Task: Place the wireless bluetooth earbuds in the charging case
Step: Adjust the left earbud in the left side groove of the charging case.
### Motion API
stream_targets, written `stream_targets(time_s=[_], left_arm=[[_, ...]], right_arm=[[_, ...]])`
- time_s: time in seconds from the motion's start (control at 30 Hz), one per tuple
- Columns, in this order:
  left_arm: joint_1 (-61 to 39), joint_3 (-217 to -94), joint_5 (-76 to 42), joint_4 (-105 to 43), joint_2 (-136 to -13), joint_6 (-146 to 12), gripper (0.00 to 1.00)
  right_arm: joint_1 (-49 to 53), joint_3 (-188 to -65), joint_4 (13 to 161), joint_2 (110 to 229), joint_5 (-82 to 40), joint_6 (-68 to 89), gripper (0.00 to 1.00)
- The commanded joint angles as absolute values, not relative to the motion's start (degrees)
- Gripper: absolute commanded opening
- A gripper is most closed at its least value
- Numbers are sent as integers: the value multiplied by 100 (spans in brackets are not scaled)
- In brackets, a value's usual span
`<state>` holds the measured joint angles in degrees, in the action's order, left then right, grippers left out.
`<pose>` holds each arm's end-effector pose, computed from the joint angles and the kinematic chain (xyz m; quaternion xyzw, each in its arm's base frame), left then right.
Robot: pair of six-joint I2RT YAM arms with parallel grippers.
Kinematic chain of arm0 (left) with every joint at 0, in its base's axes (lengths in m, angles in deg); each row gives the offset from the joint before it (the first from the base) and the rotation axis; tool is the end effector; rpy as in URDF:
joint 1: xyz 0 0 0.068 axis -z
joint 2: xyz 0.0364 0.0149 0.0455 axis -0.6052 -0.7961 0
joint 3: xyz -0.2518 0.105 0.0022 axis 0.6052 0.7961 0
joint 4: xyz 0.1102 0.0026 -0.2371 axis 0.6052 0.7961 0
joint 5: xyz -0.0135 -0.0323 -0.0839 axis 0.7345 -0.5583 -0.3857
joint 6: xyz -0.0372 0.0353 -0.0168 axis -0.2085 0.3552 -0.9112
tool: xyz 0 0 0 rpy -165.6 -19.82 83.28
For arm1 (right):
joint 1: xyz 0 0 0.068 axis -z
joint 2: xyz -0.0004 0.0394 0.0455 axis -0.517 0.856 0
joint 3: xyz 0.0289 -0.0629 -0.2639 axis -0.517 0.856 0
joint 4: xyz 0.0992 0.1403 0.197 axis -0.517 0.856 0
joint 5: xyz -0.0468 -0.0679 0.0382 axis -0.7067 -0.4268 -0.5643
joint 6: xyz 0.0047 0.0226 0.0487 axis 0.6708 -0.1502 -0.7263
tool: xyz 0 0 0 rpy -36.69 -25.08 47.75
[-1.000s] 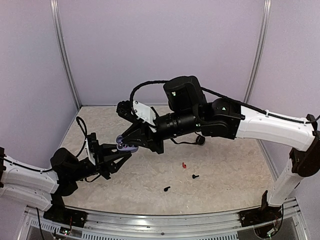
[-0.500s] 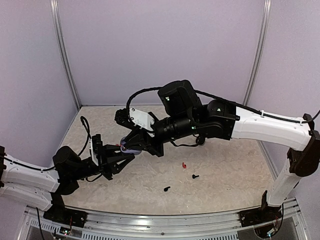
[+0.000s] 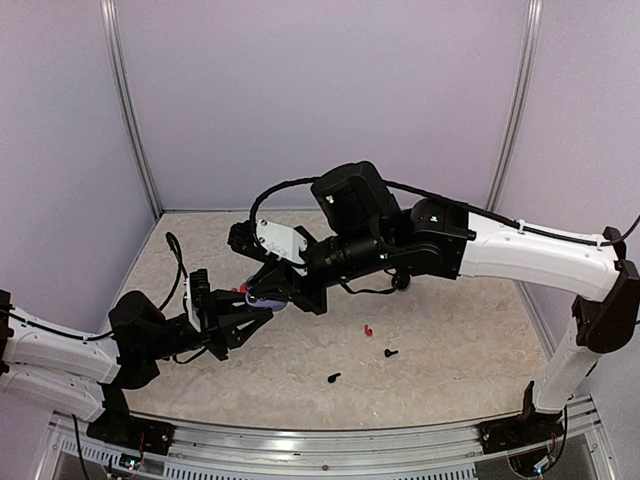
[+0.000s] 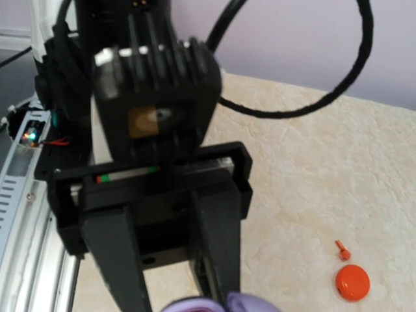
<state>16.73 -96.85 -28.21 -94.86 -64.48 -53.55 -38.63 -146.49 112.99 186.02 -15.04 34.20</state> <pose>0.1153 -0.1785 0.2255 0.3979 0.4723 -0.4358 0.6547 0.1300 0.3763 0.3756 -0.6290 0.5779 0.3158 0.4132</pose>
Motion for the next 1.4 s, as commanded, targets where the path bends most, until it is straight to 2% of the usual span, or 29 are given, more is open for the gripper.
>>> stream_targets(time_s=[0.0, 0.77, 1.0, 1.23, 1.37], left_arm=[[1690, -9809, -2831, -9704, -6365, -5319, 0], [1478, -9615, -2870, -10020, -6160, -5624, 0], [1478, -9513, -2810, -9960, -6201, -5575, 0], [1479, -9433, -2722, -9957, -6210, -5584, 0], [1478, -9351, -2532, -9998, -6169, -5598, 0]], right_arm=[[-3933, -14748, 11669, 18837, -1765, 3506, 12], [-4046, -14642, 11957, 19082, -1734, 3419, 6], [-3963, -14663, 11247, 18519, -1441, 3275, 26], [-3821, -14586, 10347, 18002, -1127, 3182, 29], [-3289, -14158, 9743, 17741, -857, 2845, 31]])
